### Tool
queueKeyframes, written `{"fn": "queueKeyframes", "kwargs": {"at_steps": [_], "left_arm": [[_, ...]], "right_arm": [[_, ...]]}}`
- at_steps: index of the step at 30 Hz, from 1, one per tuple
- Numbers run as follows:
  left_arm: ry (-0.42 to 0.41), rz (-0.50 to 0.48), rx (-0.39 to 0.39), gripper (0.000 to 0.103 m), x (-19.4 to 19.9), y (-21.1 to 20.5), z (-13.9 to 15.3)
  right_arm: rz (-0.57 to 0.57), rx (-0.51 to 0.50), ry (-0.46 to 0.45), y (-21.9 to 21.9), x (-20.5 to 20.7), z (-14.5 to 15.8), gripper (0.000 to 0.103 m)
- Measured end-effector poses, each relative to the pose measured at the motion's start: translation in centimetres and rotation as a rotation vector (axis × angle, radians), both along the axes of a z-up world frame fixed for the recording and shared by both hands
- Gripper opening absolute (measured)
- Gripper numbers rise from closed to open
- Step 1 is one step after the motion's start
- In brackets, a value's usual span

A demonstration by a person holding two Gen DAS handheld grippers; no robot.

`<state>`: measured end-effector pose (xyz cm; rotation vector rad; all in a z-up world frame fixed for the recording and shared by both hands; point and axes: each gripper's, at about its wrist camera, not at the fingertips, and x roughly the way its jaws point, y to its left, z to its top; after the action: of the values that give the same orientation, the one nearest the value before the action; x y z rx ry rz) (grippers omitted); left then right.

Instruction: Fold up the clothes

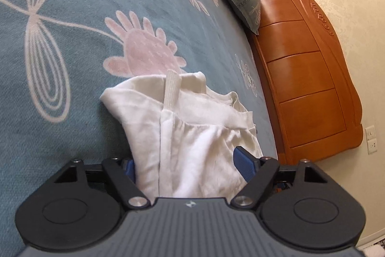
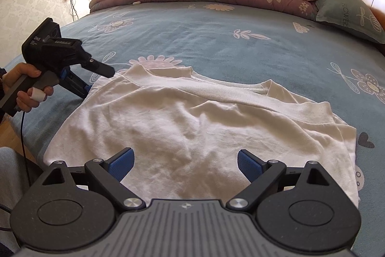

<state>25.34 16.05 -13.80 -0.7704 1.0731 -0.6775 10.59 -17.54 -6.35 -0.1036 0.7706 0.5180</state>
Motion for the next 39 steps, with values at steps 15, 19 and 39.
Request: {"fn": "queueKeyframes", "kwargs": {"at_steps": [15,19,39], "left_arm": [[-0.022,-0.004,0.21,0.019,0.6,-1.1,0.6],[-0.039,-0.005,0.265,0.018,0.5,-1.7,0.9],[-0.1,0.027,0.382,0.018,-0.7,-3.3,1.9]], "right_arm": [[0.02,-0.02,-0.022,0.7,-0.8,0.3,0.096],[0.075,-0.079,-0.07,2.2,-1.2,0.9,0.095],[0.706,-0.633,-0.393,18.3,-11.0,-3.7,0.076]]}}
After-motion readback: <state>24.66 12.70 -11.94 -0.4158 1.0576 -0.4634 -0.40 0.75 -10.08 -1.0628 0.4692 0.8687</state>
